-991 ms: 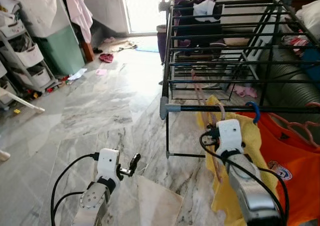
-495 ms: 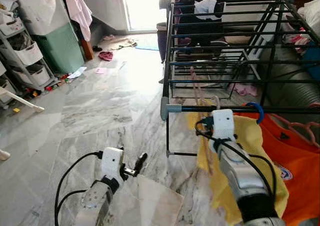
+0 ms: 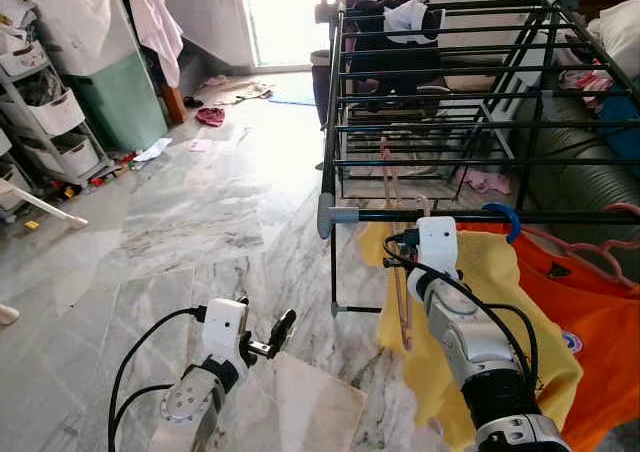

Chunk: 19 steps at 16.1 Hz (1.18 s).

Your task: Hang hanger

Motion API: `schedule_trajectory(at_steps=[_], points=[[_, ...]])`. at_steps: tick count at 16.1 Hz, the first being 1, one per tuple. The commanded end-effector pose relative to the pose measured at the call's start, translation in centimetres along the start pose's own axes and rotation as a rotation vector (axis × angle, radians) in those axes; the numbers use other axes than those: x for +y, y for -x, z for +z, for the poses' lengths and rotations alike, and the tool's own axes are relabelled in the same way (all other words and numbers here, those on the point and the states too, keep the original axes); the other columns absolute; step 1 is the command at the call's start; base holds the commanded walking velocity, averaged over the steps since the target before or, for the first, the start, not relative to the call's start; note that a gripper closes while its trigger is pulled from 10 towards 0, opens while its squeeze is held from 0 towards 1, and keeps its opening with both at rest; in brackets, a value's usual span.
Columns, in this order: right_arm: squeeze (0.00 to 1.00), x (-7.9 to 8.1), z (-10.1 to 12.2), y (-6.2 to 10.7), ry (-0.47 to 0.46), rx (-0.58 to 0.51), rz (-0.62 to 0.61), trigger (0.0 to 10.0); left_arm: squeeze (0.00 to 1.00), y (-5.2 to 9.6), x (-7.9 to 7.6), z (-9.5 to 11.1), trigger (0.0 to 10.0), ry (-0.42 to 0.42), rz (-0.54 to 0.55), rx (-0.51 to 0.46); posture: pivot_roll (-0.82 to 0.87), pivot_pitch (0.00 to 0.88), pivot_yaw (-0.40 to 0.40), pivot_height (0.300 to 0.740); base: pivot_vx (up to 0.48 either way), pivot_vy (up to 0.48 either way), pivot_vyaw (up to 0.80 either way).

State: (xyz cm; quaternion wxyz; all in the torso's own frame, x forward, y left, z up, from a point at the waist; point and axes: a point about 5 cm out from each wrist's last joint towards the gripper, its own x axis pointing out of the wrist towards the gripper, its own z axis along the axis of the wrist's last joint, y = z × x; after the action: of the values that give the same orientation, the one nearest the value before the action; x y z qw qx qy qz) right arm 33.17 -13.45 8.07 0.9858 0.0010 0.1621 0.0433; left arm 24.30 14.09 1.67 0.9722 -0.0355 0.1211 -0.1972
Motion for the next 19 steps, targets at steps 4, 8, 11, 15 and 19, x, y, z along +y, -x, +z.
schedule_trajectory(at_steps=[4,8,11,15,19], points=[[0.0,0.2,-3.3,0.3,-0.027,0.161,-0.015,10.0,0.0,0.2,0.5,0.3,10.0,-0.016,-0.001,0.006,-0.15,0.0,0.083,0.74,0.0,0.0,0.0],[0.0,0.0,-4.6,0.9,-0.007,0.206,-0.044,10.0,0.0,-0.1,0.4,0.4,10.0,-0.021,-0.008,0.009,-0.16,0.0,0.089,0.74,0.0,0.0,0.0],[0.0,0.3,-5.0,1.3,-0.013,0.218,-0.042,10.0,0.0,-0.3,0.5,0.5,10.0,-0.025,-0.013,0.012,-0.16,0.0,0.095,0.74,0.0,0.0,0.0],[0.0,1.0,-4.2,1.5,0.015,0.164,-0.024,10.0,0.0,-0.4,0.6,0.6,10.0,-0.03,-0.012,0.014,-0.16,0.0,0.095,0.74,0.0,0.0,0.0],[0.0,2.1,-1.6,0.7,0.108,0.019,0.026,10.0,0.0,-0.5,0.4,0.5,10.0,-0.029,-0.012,0.015,-0.16,0.0,0.1,0.74,0.0,0.0,0.0]])
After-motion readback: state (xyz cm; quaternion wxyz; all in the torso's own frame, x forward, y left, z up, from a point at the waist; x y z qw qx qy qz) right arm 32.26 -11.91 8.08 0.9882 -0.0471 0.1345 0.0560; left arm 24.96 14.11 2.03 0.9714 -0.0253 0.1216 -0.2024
